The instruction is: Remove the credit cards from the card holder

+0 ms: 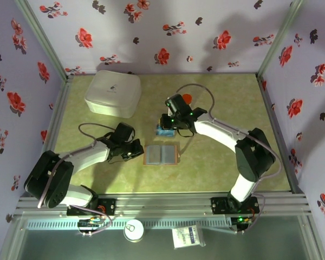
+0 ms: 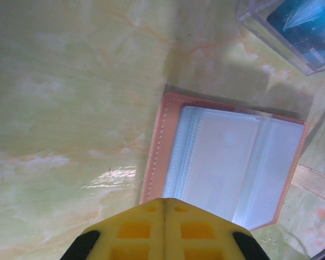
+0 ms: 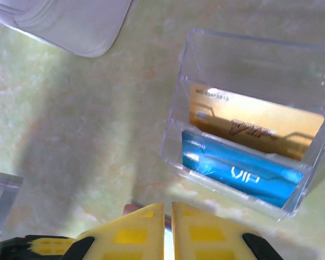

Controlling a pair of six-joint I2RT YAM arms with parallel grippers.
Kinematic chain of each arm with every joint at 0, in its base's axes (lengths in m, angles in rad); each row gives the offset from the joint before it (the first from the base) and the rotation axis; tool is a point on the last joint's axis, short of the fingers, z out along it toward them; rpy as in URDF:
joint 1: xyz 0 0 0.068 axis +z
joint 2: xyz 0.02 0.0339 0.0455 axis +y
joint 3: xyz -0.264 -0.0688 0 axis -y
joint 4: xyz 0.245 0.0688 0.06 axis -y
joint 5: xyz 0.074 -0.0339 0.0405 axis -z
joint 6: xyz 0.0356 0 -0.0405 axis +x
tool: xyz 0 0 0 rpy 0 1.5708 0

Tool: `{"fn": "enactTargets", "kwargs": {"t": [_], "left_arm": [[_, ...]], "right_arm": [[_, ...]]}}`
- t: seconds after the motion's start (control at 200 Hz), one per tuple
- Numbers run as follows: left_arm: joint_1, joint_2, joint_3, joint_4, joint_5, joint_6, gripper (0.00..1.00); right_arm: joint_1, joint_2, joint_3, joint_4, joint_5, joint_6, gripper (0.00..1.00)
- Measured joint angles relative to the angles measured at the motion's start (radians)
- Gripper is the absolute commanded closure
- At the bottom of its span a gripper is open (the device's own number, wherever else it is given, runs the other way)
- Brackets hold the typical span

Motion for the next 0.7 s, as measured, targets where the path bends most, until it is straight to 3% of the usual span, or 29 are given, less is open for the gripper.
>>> {"fn": "enactTargets", "kwargs": {"t": [0.255,0.7], "left_arm": [[0.0,0.023,0.013,0.007,0.015,0.0,0.97],[-0.013,0.067,0.013,0.022,0.047,0.0,0.97]], "right_arm": [[0.065,-0.048,-0.141,0.084,-0.045,0.185,0.83],[0.128,-0.026,-0.206,0.113,-0.102,0.238,0.79]]}}
